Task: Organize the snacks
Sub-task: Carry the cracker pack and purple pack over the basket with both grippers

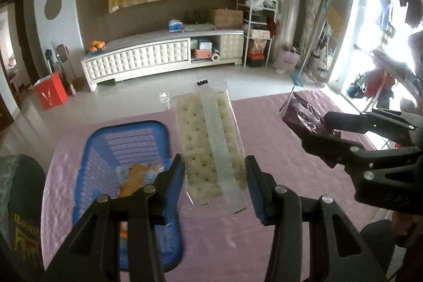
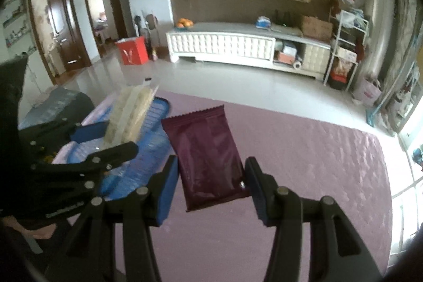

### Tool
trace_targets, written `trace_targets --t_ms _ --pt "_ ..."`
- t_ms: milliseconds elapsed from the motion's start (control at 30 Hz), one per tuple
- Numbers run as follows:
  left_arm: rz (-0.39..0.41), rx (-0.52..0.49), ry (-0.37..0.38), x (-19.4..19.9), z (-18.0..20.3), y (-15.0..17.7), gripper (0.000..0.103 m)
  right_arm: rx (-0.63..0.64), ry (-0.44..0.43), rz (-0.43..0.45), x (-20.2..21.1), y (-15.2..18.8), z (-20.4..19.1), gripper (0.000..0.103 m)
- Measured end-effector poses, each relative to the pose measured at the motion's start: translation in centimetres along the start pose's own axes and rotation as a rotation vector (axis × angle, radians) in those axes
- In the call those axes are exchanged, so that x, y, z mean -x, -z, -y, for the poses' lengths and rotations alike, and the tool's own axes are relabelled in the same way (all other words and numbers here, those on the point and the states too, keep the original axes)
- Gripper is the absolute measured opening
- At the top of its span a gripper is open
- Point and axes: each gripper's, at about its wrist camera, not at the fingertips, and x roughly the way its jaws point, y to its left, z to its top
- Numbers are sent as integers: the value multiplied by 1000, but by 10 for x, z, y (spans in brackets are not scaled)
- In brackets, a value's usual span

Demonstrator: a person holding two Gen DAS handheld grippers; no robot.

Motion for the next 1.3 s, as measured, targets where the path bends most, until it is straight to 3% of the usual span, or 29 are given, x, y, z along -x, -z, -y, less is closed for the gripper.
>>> trace_targets --t_ms 300,500,833,1300 --pt "32 3 -56 36 -56 6 43 70 -51 12 -17 -21 -66 56" --pt "14 23 -82 36 -92 15 43 104 -90 -22 -49 -29 -105 56" --pt "-78 81 -50 -3 -138 44 43 136 -100 -112 -99 -24 -135 56" --pt "-175 102 3 -52 -164 56 45 127 -69 -232 -152 -15 -152 56"
